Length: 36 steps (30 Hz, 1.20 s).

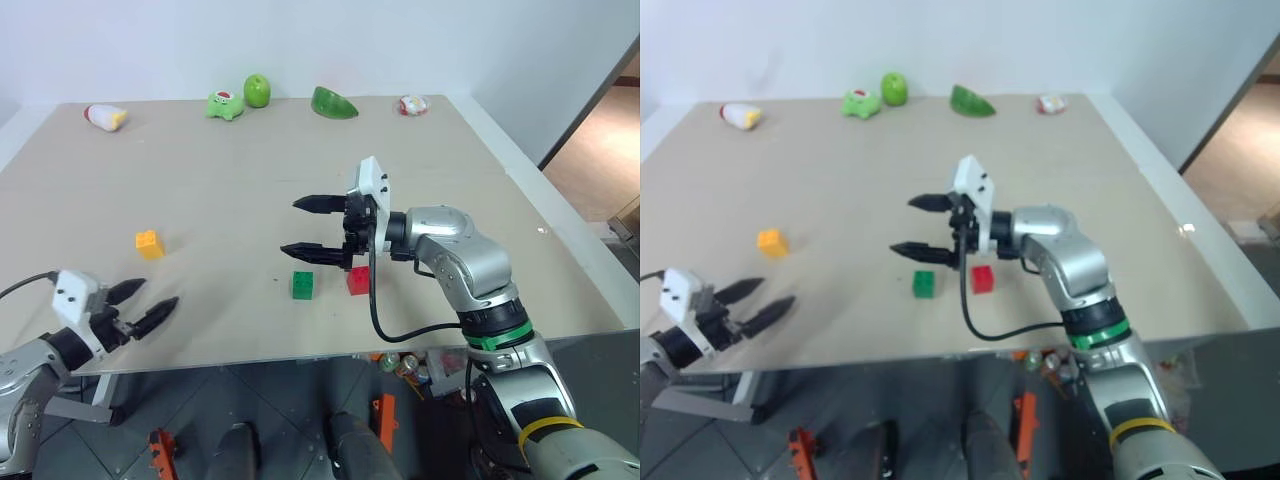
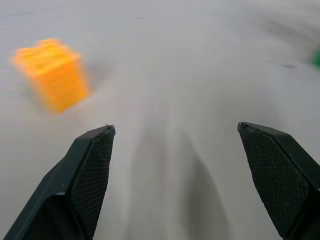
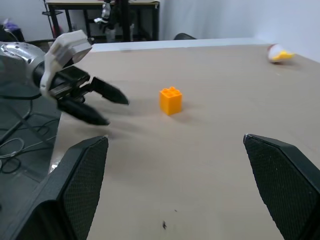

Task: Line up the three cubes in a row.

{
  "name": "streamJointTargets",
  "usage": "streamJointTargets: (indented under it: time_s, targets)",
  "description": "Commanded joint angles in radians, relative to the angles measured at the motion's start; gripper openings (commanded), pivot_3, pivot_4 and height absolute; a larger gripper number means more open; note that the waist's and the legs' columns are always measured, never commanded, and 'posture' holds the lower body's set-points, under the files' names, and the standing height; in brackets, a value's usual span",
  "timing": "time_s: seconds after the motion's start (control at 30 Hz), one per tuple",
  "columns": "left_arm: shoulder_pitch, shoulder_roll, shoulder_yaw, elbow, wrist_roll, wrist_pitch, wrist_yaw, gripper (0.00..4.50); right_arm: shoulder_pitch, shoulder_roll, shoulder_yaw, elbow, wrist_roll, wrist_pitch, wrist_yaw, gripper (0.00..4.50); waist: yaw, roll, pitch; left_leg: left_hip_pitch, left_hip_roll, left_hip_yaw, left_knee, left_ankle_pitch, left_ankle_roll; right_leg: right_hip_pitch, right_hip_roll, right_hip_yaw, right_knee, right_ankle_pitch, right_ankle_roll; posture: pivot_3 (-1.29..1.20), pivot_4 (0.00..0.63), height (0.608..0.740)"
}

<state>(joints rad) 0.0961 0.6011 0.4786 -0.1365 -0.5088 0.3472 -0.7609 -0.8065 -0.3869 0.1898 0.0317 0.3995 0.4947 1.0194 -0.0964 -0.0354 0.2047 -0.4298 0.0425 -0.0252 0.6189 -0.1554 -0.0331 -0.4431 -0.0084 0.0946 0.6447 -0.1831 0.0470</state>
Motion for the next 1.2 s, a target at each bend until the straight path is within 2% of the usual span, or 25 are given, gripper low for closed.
streamJointTargets:
  time_s: [0.03,0.57,0.83,0.93,1.1,1.13,1.2]
  targets:
    - [-0.071,-0.008,0.057,0.067,-0.014,-0.023,0.072,4.06,-0.03,-0.001,-0.014,-0.009,-0.003,-0.027,0.012,4.5,0.0,0.0,0.0,0.0,0.001,0.0,0.0,0.0,0.0,0.0,0.0,0.0,0.0,0.0,0.0,0.0,0.15,0.733]
    - [-0.393,-0.044,-0.098,0.416,0.114,-0.039,0.225,4.06,0.02,-0.028,-0.047,-0.082,0.016,-0.011,-0.008,4.5,0.006,-0.003,-0.002,0.0,0.004,0.002,-0.001,-0.001,-0.002,0.0,0.002,-0.003,0.0,0.001,-0.001,0.0,0.15,0.733]
    - [-0.475,-0.068,-0.13,0.478,0.143,-0.032,0.255,4.06,0.049,-0.036,-0.039,-0.124,0.034,0.01,-0.008,4.5,0.017,-0.003,-0.002,0.0,0.004,0.002,0.0,-0.001,-0.002,0.001,0.003,-0.004,0.001,0.001,-0.001,0.0,0.15,0.733]
    - [-0.469,-0.077,-0.141,0.454,0.14,-0.023,0.247,3.26,0.052,-0.037,-0.04,-0.125,0.036,0.011,-0.01,4.5,0.019,-0.003,-0.002,0.0,0.004,0.002,0.0,-0.001,-0.002,0.001,0.002,-0.003,0.001,0.001,-0.001,0.0,0.15,0.733]
    - [-0.457,-0.082,-0.141,0.429,0.141,-0.014,0.25,1.54,0.05,-0.037,-0.043,-0.114,0.035,0.008,-0.013,4.5,0.023,-0.003,-0.002,0.0,0.004,0.002,0.0,-0.001,-0.002,0.001,0.002,-0.003,0.001,0.001,-0.001,0.0,0.15,0.733]
    - [-0.457,-0.081,-0.143,0.427,0.144,-0.013,0.252,1.29,0.05,-0.037,-0.043,-0.111,0.035,0.006,-0.013,4.5,0.024,-0.003,-0.002,0.0,0.004,0.002,0.0,-0.001,-0.002,0.001,0.002,-0.003,0.001,0.001,-0.001,0.0,0.15,0.733]
    - [-0.463,-0.077,-0.142,0.43,0.15,-0.008,0.26,1.26,0.049,-0.037,-0.042,-0.107,0.034,0.004,-0.014,4.5,0.024,-0.003,-0.002,0.0,0.004,0.002,0.0,-0.001,-0.003,0.001,0.002,-0.004,0.001,0.001,-0.001,0.0,0.15,0.733]
